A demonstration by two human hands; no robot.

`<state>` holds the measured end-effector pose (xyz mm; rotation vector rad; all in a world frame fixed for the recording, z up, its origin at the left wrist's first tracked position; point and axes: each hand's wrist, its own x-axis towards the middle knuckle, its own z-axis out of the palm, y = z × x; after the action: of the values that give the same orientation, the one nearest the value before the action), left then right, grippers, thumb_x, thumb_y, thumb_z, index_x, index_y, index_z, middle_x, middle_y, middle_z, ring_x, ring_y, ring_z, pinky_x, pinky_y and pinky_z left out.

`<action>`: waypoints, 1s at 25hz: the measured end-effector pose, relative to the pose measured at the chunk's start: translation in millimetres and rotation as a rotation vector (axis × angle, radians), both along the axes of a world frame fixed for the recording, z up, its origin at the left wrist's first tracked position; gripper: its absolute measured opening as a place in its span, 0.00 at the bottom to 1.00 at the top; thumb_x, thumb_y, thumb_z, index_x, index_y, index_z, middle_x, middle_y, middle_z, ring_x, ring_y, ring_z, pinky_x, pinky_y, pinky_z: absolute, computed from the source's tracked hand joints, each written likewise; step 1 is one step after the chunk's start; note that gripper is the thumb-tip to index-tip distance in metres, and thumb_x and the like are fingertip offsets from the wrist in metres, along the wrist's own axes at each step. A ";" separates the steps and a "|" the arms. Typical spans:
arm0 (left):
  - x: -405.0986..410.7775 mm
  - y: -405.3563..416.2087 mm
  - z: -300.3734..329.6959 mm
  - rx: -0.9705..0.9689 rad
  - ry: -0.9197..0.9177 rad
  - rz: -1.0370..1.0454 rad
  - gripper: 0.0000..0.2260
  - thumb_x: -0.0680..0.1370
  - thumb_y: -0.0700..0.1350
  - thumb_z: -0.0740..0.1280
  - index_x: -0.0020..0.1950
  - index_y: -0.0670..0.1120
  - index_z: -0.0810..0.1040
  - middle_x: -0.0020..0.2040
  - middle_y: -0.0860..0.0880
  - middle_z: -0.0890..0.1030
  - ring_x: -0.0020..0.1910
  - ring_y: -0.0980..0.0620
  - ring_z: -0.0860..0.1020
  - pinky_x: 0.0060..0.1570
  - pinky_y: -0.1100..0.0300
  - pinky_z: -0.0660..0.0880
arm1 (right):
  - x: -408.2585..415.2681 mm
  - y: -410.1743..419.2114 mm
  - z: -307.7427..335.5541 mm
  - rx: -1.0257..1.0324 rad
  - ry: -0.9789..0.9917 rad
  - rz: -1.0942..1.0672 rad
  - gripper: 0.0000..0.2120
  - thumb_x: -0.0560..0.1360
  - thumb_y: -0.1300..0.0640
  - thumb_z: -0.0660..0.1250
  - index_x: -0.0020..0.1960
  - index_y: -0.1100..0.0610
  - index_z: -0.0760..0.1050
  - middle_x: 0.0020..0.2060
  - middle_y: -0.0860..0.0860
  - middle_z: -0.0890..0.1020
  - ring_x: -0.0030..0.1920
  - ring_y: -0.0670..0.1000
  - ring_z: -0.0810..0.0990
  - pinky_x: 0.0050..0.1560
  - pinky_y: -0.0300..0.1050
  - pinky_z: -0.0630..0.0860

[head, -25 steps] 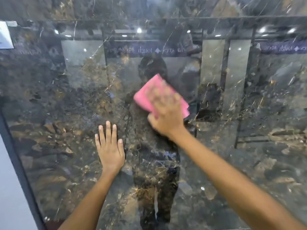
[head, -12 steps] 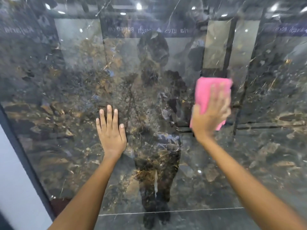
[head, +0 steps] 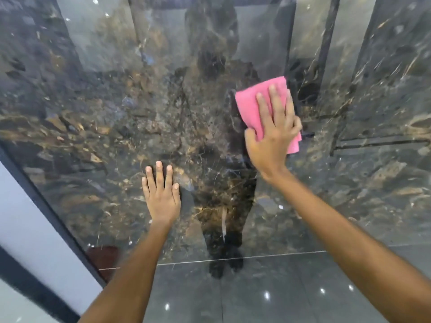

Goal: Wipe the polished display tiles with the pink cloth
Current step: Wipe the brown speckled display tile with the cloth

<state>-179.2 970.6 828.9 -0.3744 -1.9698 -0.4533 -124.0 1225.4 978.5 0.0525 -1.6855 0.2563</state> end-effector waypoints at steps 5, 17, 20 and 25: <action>-8.6 1.2 0.2 0.010 0.065 -0.013 0.23 0.85 0.52 0.43 0.80 0.54 0.46 0.80 0.55 0.43 0.79 0.50 0.41 0.77 0.52 0.42 | -16.2 -49.0 -191.7 1.188 -0.419 0.000 0.30 0.69 0.55 0.67 0.71 0.49 0.69 0.75 0.47 0.63 0.74 0.53 0.60 0.72 0.59 0.52; -8.2 3.2 -5.7 0.023 0.142 -0.019 0.23 0.85 0.52 0.43 0.80 0.53 0.46 0.80 0.54 0.43 0.79 0.50 0.43 0.77 0.52 0.43 | 27.6 41.8 -187.8 0.026 -0.341 -0.184 0.38 0.74 0.50 0.59 0.79 0.51 0.44 0.77 0.57 0.54 0.69 0.61 0.60 0.61 0.60 0.66; -4.0 -4.6 -0.4 0.009 0.061 -0.104 0.23 0.85 0.51 0.45 0.80 0.54 0.45 0.80 0.55 0.41 0.79 0.51 0.41 0.77 0.53 0.41 | 40.9 43.7 -283.4 1.047 -0.666 -0.009 0.58 0.60 0.57 0.70 0.78 0.54 0.36 0.78 0.50 0.42 0.73 0.56 0.53 0.64 0.59 0.66; 6.8 -50.2 -82.4 -0.205 -0.005 -0.110 0.23 0.85 0.49 0.48 0.80 0.55 0.47 0.80 0.55 0.43 0.79 0.50 0.42 0.76 0.53 0.41 | 19.1 0.4 -191.7 0.471 -0.301 -0.018 0.34 0.78 0.50 0.62 0.79 0.48 0.48 0.78 0.49 0.46 0.78 0.54 0.44 0.65 0.57 0.59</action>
<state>-172.4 920.4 746.5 -0.6143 -2.0135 -0.3226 -104.9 1225.9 786.9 0.3637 -2.0153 -0.1598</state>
